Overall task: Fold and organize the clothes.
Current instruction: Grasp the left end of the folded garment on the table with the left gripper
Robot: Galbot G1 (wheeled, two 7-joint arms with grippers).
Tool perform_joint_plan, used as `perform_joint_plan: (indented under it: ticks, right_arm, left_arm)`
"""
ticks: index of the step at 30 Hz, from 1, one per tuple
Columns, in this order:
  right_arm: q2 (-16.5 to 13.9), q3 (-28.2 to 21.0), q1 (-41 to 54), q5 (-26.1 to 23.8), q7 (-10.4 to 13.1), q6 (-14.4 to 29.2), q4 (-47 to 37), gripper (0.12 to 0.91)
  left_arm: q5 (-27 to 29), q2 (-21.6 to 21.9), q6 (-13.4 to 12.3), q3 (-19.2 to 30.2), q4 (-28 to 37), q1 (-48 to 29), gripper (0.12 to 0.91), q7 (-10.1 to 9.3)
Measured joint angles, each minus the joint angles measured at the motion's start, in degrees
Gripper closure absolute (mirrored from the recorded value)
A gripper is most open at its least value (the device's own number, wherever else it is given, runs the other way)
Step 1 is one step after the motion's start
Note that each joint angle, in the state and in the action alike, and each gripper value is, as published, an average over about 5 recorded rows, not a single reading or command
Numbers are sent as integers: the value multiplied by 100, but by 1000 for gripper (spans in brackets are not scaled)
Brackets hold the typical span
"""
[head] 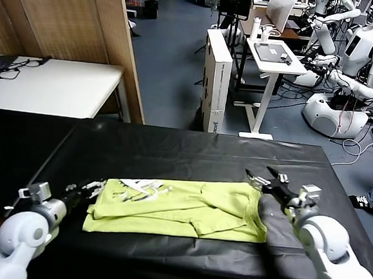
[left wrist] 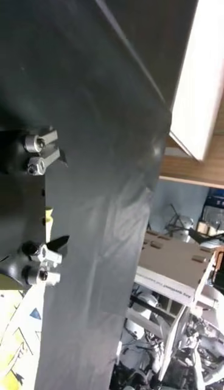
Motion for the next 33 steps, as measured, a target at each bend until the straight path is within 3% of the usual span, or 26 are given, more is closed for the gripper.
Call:
perform_joint_plan:
  ticks: [6,13,33]
  right_arm:
    - [203,626,-924,34,-103,239,452,118]
    - [367,806,-1208,-41,-95,257,613,118]
    - [525,854,-1413,-179,-132,271,836,118]
  left_arm:
    - [117,76,95,-172,69,178,123,314]
    - [39,95,226,-203,81,337,123,551]
    - [-137,-227,266,7,100,323,123,584]
